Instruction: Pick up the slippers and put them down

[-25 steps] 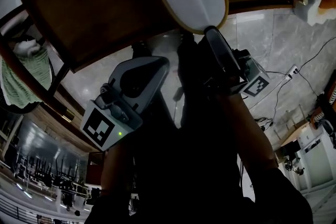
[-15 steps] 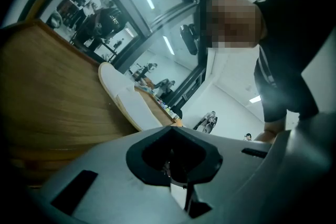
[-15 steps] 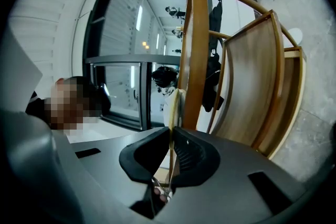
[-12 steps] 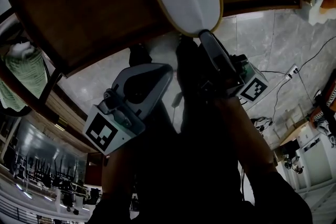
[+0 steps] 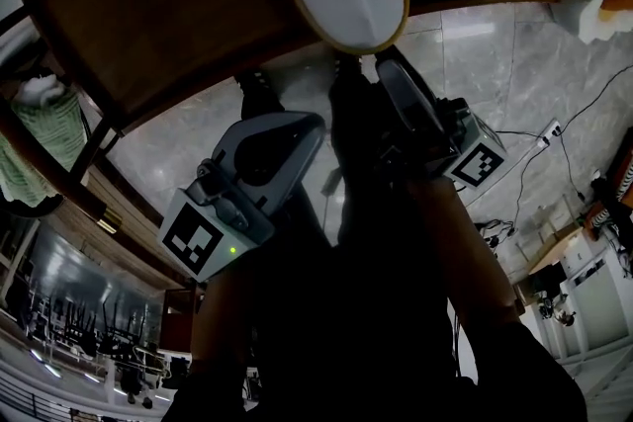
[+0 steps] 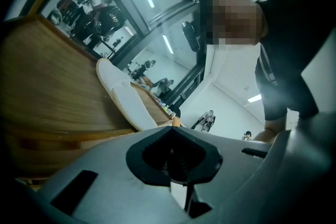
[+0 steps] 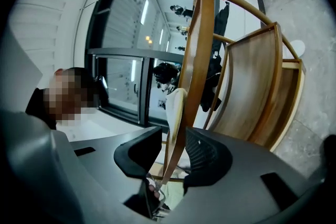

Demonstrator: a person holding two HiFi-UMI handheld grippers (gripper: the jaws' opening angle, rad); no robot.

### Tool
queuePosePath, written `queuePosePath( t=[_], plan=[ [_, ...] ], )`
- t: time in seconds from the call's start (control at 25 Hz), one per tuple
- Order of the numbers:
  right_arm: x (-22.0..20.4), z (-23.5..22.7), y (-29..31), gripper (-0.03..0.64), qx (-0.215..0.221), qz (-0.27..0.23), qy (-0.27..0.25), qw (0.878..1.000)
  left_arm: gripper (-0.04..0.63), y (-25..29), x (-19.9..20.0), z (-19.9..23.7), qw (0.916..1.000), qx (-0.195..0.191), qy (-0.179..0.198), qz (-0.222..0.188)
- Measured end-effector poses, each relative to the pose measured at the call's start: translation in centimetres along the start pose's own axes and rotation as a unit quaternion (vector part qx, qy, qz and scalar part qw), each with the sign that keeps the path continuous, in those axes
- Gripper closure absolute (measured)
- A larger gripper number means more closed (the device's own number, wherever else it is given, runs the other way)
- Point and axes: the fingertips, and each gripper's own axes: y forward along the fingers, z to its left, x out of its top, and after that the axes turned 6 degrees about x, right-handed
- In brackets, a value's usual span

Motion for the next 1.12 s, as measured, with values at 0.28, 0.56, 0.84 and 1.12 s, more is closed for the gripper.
queuePosePath(
  t=[0.28, 0.56, 0.84, 1.12],
  plan=[
    [2.5, 7.6, -2.9, 0.502, -0.009, 0.048, -0.114, 0.992, 0.586, -0.7, 4.9, -3.8, 0.9988, -0.019, 0.045, -0.008],
    [4.1, 22.9, 3.4, 0.53, 0.1, 0.148, -0.403, 0.898, 0.584, -2.3, 15.1, -8.3, 0.9905, -0.035, 0.126, -0.043],
    [0.4, 38.5, 5.4, 0.552, 0.202, 0.179, -0.485, 0.832, 0.585, -9.0, 22.7, -17.3, 0.9779, -0.037, 0.196, -0.062],
    [-2.4, 45.6, 7.7, 0.571, 0.277, 0.172, -0.505, 0.799, 0.586, -13.9, 27.0, -19.4, 0.9615, -0.006, 0.255, -0.102]
  ],
)
